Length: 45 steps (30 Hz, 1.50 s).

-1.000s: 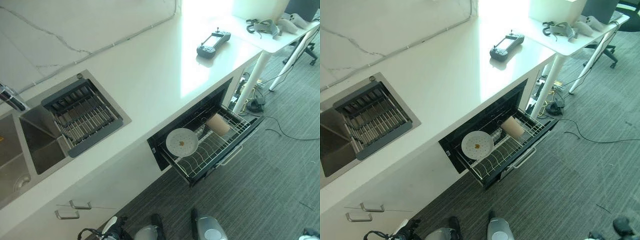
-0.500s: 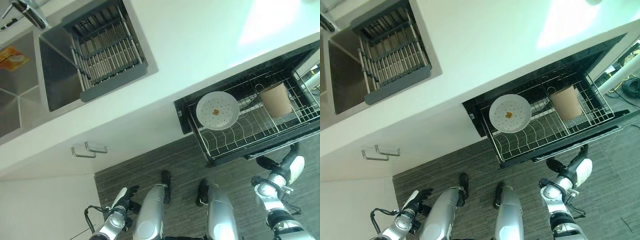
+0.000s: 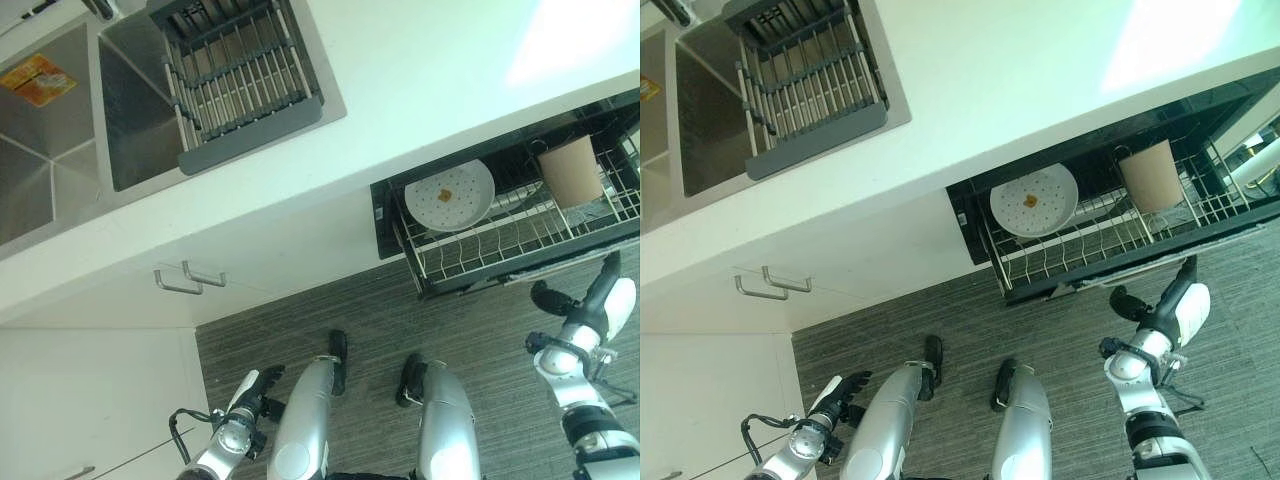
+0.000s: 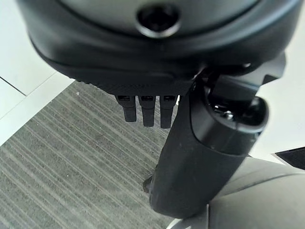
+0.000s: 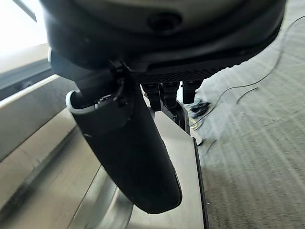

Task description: Place the dishes in the dishwasher.

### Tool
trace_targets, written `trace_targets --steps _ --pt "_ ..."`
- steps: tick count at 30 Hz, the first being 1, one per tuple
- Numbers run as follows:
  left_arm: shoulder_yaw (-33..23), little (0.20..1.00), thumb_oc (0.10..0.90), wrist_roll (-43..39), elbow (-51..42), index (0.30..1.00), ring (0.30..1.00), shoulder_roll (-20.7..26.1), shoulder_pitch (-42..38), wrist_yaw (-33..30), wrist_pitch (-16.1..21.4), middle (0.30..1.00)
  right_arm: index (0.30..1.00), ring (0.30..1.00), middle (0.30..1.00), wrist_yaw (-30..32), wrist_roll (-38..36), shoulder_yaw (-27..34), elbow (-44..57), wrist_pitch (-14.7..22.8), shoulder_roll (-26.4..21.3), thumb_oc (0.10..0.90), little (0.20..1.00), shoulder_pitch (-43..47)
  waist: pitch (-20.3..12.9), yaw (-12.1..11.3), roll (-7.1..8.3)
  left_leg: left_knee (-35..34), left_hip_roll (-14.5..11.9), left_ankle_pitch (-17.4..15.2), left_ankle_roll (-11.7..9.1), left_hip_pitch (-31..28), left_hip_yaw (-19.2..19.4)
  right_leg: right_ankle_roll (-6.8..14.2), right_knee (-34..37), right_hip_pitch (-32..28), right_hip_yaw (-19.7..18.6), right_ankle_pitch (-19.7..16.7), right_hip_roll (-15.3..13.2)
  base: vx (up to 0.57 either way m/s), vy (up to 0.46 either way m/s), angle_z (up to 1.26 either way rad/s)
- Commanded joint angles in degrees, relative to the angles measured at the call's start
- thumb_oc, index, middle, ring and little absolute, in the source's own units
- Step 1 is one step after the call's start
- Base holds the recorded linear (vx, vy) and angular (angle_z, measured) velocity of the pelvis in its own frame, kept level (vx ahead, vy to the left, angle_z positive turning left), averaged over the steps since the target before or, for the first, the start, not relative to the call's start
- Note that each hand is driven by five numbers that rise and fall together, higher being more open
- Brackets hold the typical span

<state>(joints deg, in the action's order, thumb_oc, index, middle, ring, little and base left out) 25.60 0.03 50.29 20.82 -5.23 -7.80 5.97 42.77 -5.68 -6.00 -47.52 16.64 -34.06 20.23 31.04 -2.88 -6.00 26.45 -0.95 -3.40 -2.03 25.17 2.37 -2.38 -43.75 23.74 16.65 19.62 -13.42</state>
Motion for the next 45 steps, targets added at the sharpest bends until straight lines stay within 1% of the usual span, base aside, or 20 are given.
trace_targets --steps 1,6,14,16,18,19,20,23,24,27,30,31,32,33,34,37,39,40,43,45 --pt "0.7 0.900 0.800 -4.2 -6.7 0.900 0.900 2.0 4.0 5.9 4.1 0.900 0.900 0.900 0.900 -2.6 8.8 -4.0 5.9 8.4 -7.7 0.800 0.900 14.1 -1.2 -4.1 0.00 -5.2 0.9 -4.4 2.9 -4.0 0.3 -1.1 -1.0 -3.6 -0.8 4.5 2.8 0.02 0.085 0.04" --pt "2.2 0.900 0.800 -5.8 -9.1 0.900 0.900 3.3 4.2 6.9 5.9 0.900 0.900 0.900 0.900 -5.0 10.2 -7.7 3.3 6.0 -10.3 0.800 0.900 24.6 -1.2 -6.7 -0.63 -6.5 1.4 -3.0 2.8 -2.5 -0.9 -1.1 -1.0 -2.7 0.2 4.4 2.5 0.01 0.067 0.22" --pt "3.9 0.900 0.800 -5.8 -11.9 0.900 0.900 5.2 4.6 8.8 6.7 0.900 0.900 0.900 0.900 -6.5 13.6 -13.6 1.4 4.0 -12.2 0.800 0.900 37.2 -1.2 -10.3 -1.16 -9.1 1.7 -0.9 2.8 -1.4 -2.8 -1.1 -0.1 -2.8 2.2 4.0 2.4 0.00 0.024 0.13" --pt "3.9 0.900 0.800 -6.3 -11.5 0.900 0.900 5.2 4.9 11.3 4.6 0.900 0.900 0.900 0.900 -7.9 15.3 -15.4 1.2 3.2 -12.8 0.800 0.900 40.6 -1.2 -11.2 -1.27 -9.3 1.5 -0.5 2.6 -1.2 -3.2 -1.0 0.5 -3.4 3.1 3.9 2.4 -0.02 0.019 0.06" --pt "3.9 0.900 0.800 -5.7 -10.9 0.900 0.900 5.2 5.3 13.0 5.4 0.900 0.900 0.900 0.900 -8.4 16.4 -17.5 0.7 1.7 -13.0 0.800 0.900 43.5 -1.2 -11.9 -1.40 -9.3 1.4 -0.2 2.5 -0.9 -3.4 -1.1 1.0 -3.9 3.7 3.7 2.4 -0.01 0.001 0.11" --pt "4.0 0.900 0.800 -6.1 -10.8 0.900 0.900 5.6 5.5 14.3 6.0 0.900 0.900 0.900 0.900 -8.6 15.2 -18.4 0.1 0.8 -13.2 0.800 0.900 45.2 -1.2 -12.4 -1.37 -9.3 1.2 -0.2 2.5 -0.8 -3.6 -1.1 1.2 -4.1 4.1 3.7 2.4 -0.04 -0.070 0.12" --pt "3.9 0.900 0.800 -6.9 -11.3 0.900 0.900 6.7 5.4 16.1 6.3 0.900 0.900 0.900 0.900 -9.5 13.2 -19.1 -0.6 -0.8 -12.9 0.800 0.900 48.1 -1.2 -13.1 -1.01 -9.3 0.9 -0.4 2.5 -0.5 -3.8 -0.9 1.8 -4.6 4.8 3.6 2.7 -0.06 -0.105 0.16" --pt "4.2 0.900 0.800 -8.1 -11.5 0.900 0.900 7.1 5.2 20.7 5.7 0.900 0.900 0.900 0.900 -11.1 12.6 -18.8 -1.7 -1.4 -11.5 0.800 0.900 48.5 -1.2 -13.4 -0.66 -9.3 0.5 -0.7 2.3 -0.9 -4.1 -0.7 3.4 -6.2 5.4 3.4 3.4 -0.03 -0.064 0.13" --pt "4.4 0.900 0.800 -7.8 -11.5 0.900 0.900 6.8 5.6 21.5 5.3 0.900 0.900 0.900 0.900 -11.6 10.9 -18.5 -2.0 -1.6 -11.0 0.800 0.900 47.3 -1.2 -13.4 -0.74 -9.3 0.3 -0.8 2.2 -1.5 -4.1 -0.7 4.6 -7.4 5.6 3.2 3.7 -0.01 -0.038 0.09" --pt "4.1 0.900 0.800 -8.2 -10.4 0.900 0.900 5.7 6.0 19.7 4.6 0.900 0.900 0.900 0.900 -12.3 6.1 -16.0 -1.5 -0.8 -8.9 0.800 0.900 42.0 -1.2 -12.6 -0.54 -9.3 -0.4 -1.4 1.8 -3.5 -3.8 -0.4 7.7 -10.6 5.7 2.5 4.5 0.01 -0.027 0.09" --pt "2.3 0.900 0.800 -7.1 -9.4 0.900 0.900 4.5 5.8 18.5 4.5 0.900 0.900 0.900 0.900 -12.8 4.7 -12.5 1.3 -0.5 -5.5 0.800 0.900 33.1 -1.2 -11.0 -0.52 -9.3 -1.4 -2.0 1.4 -5.6 -3.2 0.1 11.7 -13.8 5.2 1.3 5.4 0.01 -0.013 0.03" --pt "1.7 0.900 0.800 -5.8 -9.1 0.900 0.900 4.1 5.8 17.9 4.3 0.900 0.900 0.900 0.900 -13.8 4.0 -11.1 2.7 -0.8 -4.3 0.800 0.900 29.0 -1.2 -10.2 -0.42 -9.3 -1.8 -2.3 1.2 -6.6 -3.0 0.3 13.4 -15.3 4.8 0.8 5.9 0.01 -0.030 -0.07" --pt "0.9 0.900 0.800 -4.3 -8.9 0.900 0.900 3.4 5.7 17.5 3.7 0.900 0.900 0.900 0.900 -13.6 1.8 -9.9 5.3 -1.1 -2.6 0.800 0.900 22.5 -1.3 -8.8 -0.11 -9.3 -2.6 -2.7 0.9 -7.9 -2.4 0.6 16.4 -17.4 4.3 -0.1 6.6 0.01 -0.030 -0.04" --pt "0.8 0.900 0.800 -3.7 -8.9 0.900 0.900 3.3 5.8 17.2 3.5 0.900 0.900 0.900 0.900 -13.9 1.2 -9.6 5.9 -1.6 -2.3 0.800 0.900 21.2 -1.3 -8.6 -0.10 -9.3 -2.8 -2.8 0.7 -8.3 -2.3 0.7 17.3 -18.1 4.3 -0.4 6.9 0.02 -0.028 0.05" --pt "0.2 0.900 0.800 -2.3 -8.2 0.900 0.900 2.5 6.1 16.0 2.9 0.900 0.900 0.900 0.900 -14.4 -0.8 -8.9 8.3 -2.0 -0.2 0.800 0.900 14.2 -2.3 -6.9 0.34 -9.3 -3.6 -3.3 0.4 -9.2 -1.6 1.0 20.2 -19.8 3.8 -1.4 7.4 0.00 0.000 0.00" --pt "-1.1 0.900 0.800 -2.4 -7.5 0.900 0.900 1.4 6.9 15.9 2.3 0.900 0.900 0.900 0.900 -16.4 -3.8 -7.3 11.0 -0.9 1.5 0.800 0.900 2.7 -4.3 -4.2 0.90 -9.3 -4.7 -4.2 -0.1 -11.0 -0.6 1.5 24.8 -22.6 3.1 -2.8 7.9 0.03 -0.003 -0.13" --pt "-2.5 0.900 0.800 -2.9 -7.6 0.900 0.900 0.7 7.4 16.9 1.8 0.900 0.900 0.900 0.900 -18.8 -4.6 -5.9 11.8 -0.3 2.3 0.800 0.900 -3.3 -5.6 -2.8 1.03 -9.3 -5.0 -4.8 -0.3 -12.0 0.2 1.9 26.6 -23.7 2.9 -3.2 7.9 0.00 0.013 -0.36" --pt "-4.0 0.900 0.800 -2.9 -7.8 0.900 0.900 0.1 7.9 17.5 1.6 0.900 0.900 0.900 0.900 -21.6 -6.0 -4.7 12.1 -0.3 3.6 0.800 0.900 -8.6 -6.9 -1.4 1.37 -9.3 -5.1 -5.1 -0.5 -12.9 1.0 2.4 26.6 -24.0 2.6 -3.2 7.4 -0.02 0.008 -0.48" --pt "-6.2 0.900 0.800 -4.3 -7.2 0.900 0.900 -1.1 7.4 19.4 0.8 0.900 0.900 0.900 0.900 -27.4 -8.3 -3.4 10.4 -0.4 5.6 0.800 0.900 -15.3 -9.2 0.8 1.92 -9.3 -5.3 -5.8 -0.7 -14.4 2.2 3.0 26.6 -24.5 2.1 -3.2 6.8 -0.02 -0.008 -0.38" --pt "-6.8 0.900 0.800 -4.3 -6.3 0.900 0.900 -1.8 6.6 20.4 0.4 0.900 0.900 0.900 0.900 -29.2 -8.5 -2.9 8.4 0.2 6.9 0.800 0.900 -17.4 -10.5 1.6 2.05 -9.3 -5.1 -6.3 -0.6 -15.3 2.6 3.2 26.6 -24.7 1.8 -3.1 6.6 0.00 -0.002 -0.30"
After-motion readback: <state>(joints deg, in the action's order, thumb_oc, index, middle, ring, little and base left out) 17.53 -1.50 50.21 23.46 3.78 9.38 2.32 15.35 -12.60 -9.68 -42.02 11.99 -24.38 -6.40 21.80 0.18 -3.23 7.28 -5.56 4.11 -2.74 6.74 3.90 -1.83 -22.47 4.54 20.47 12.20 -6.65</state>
